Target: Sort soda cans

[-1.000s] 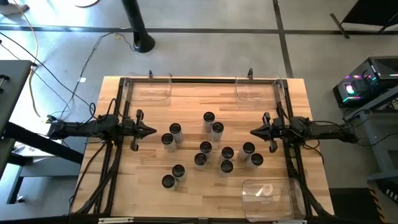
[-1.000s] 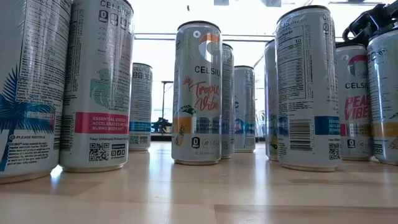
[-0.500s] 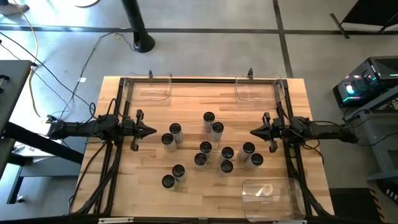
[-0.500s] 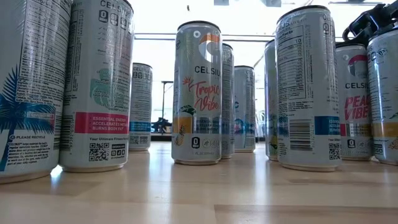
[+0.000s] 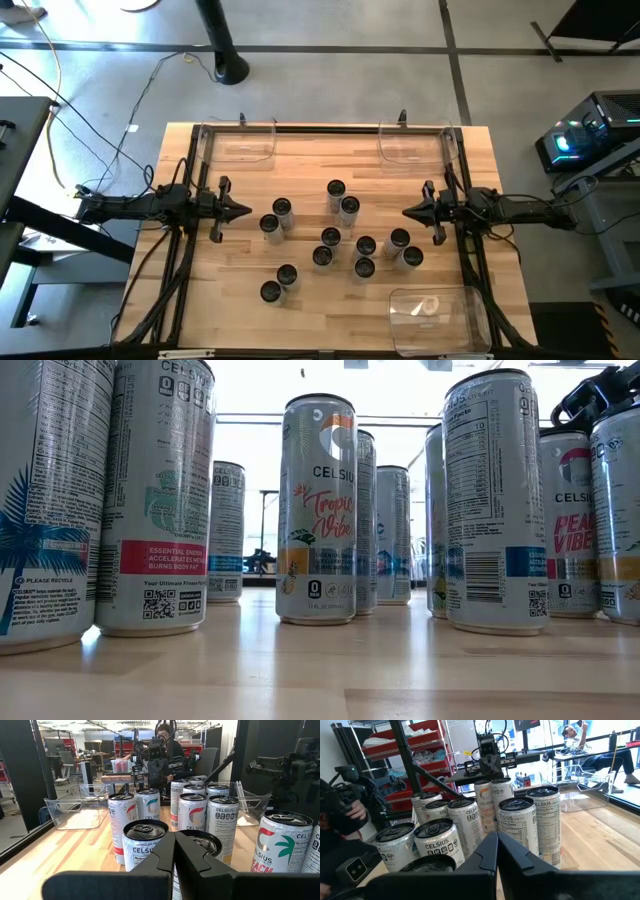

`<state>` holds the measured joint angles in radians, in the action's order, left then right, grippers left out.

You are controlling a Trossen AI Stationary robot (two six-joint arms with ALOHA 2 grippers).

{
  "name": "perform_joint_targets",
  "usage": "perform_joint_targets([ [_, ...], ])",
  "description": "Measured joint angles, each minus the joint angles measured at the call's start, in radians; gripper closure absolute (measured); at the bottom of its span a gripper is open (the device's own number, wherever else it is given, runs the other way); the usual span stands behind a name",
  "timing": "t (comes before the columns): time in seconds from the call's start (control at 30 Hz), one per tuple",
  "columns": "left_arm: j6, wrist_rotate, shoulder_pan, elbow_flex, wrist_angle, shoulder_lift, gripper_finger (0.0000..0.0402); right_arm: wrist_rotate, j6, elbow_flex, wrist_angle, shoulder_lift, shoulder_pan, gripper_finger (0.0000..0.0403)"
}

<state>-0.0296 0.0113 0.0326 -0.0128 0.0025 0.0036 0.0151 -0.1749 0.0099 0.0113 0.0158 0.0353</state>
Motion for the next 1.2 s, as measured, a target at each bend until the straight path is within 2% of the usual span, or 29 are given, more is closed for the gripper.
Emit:
perform_joint_targets([
  [0.2, 0.015, 0.001, 0.000, 0.001, 0.039, 0.001, 0.0401, 0.000, 0.000, 0.000, 0.000, 0.000, 0.000, 0.0403],
  [0.33, 0.213, -0.006, 0.004, 0.001, 0.110, 0.001, 0.0401, 0.000, 0.000, 0.000, 0.000, 0.000, 0.000, 0.0403],
  [0.43, 0.306, -0.010, 0.007, 0.001, 0.236, 0.000, 0.0402, 0.000, 0.000, 0.000, 0.000, 0.000, 0.000, 0.0403],
  [0.53, 0.320, -0.038, 0.024, -0.002, 0.418, 0.001, 0.0401, 0.000, 0.000, 0.000, 0.000, 0.000, 0.000, 0.0403],
  [0.6, 0.314, -0.037, 0.044, -0.031, 0.468, 0.009, 0.0396, 0.000, 0.000, 0.000, 0.000, 0.000, 0.000, 0.0403],
  [0.7, 0.260, -0.020, 0.085, -0.094, 0.422, 0.052, 0.0374, 0.000, 0.000, 0.000, 0.000, 0.000, 0.000, 0.0403],
  [0.93, 0.104, 0.147, 0.156, -0.261, 0.241, 0.288, 0.0288, 0.000, 0.000, 0.000, 0.000, 0.000, 0.000, 0.0403],
  [1.13, 0.096, 0.156, 0.175, -0.469, 0.021, 0.534, 0.0198, 0.000, 0.000, 0.000, 0.000, 0.000, 0.000, 0.0403],
  [1.2, 0.082, 0.161, 0.185, -0.549, -0.109, 0.615, 0.0174, 0.000, 0.000, 0.000, 0.000, 0.000, 0.000, 0.0403],
])
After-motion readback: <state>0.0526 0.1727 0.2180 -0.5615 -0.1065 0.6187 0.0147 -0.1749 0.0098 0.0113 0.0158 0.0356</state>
